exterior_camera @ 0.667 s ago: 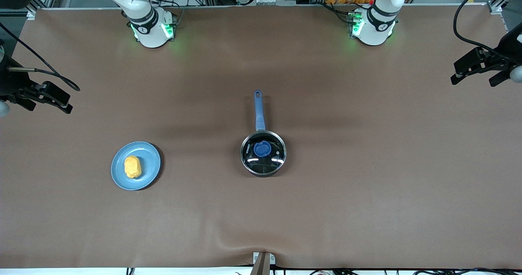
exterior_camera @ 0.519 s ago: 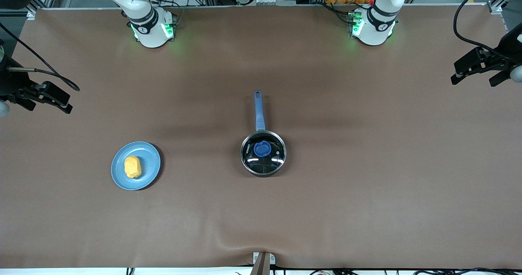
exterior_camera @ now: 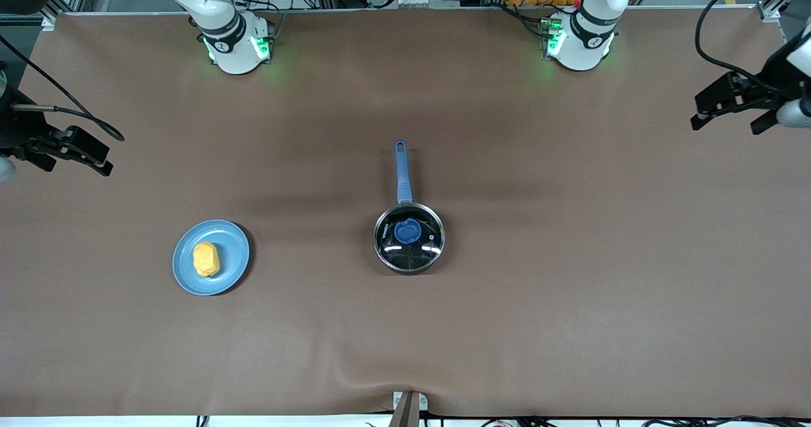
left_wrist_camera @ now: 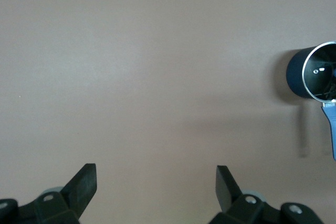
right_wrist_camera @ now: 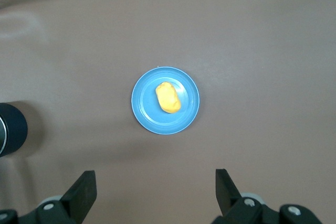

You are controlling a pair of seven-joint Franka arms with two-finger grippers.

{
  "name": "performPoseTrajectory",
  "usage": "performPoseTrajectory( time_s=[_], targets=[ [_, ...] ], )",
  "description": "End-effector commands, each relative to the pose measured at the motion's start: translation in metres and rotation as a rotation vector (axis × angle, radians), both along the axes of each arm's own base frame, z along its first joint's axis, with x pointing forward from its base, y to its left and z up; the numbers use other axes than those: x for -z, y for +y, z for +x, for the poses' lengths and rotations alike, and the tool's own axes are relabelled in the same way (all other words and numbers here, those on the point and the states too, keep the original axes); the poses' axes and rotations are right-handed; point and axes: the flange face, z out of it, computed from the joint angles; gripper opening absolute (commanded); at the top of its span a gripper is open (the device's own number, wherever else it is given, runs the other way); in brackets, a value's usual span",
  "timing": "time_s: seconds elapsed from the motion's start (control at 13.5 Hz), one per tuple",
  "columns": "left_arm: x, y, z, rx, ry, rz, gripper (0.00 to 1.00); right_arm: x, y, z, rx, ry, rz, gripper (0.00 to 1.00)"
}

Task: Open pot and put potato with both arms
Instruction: 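Move the right gripper toward the yellow potato on the blue plate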

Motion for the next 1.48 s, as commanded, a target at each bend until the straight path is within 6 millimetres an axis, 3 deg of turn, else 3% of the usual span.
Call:
performPoseTrajectory(
  time_s=[0.0, 0.44, 0.59, 0.74, 1.19, 1.41],
  targets=[
    [0.0, -0.011, -0.001, 0.023, 0.008, 0.031, 1.0, -0.004, -0.002, -0.009, -0.01, 0.008, 0.002, 1.0],
    [-0.001, -0.011, -0.001, 0.023, 0.006, 0.03, 1.0, -0.004, -0.003, -0.009, -0.009, 0.008, 0.002, 1.0],
    [-0.001, -0.011, -0.001, 0.022, 0.008, 0.03, 1.0, 0.006, -0.002, -0.005, -0.01, 0.019, 0.002, 1.0],
    [-0.001, -0.01, -0.001, 0.02, 0.006, 0.03, 1.0, 0.027, 0.0, -0.001, -0.015, 0.039, 0.002, 1.0],
    [-0.002, -0.01, -0.002, 0.019, 0.005, 0.03, 1.0, 0.158, 0.02, 0.041, -0.051, 0.082, 0.007, 1.0],
    [-0.002, -0.01, -0.002, 0.019, 0.005, 0.028, 1.0, 0.218, 0.028, 0.062, -0.163, 0.107, 0.004, 1.0]
  ],
)
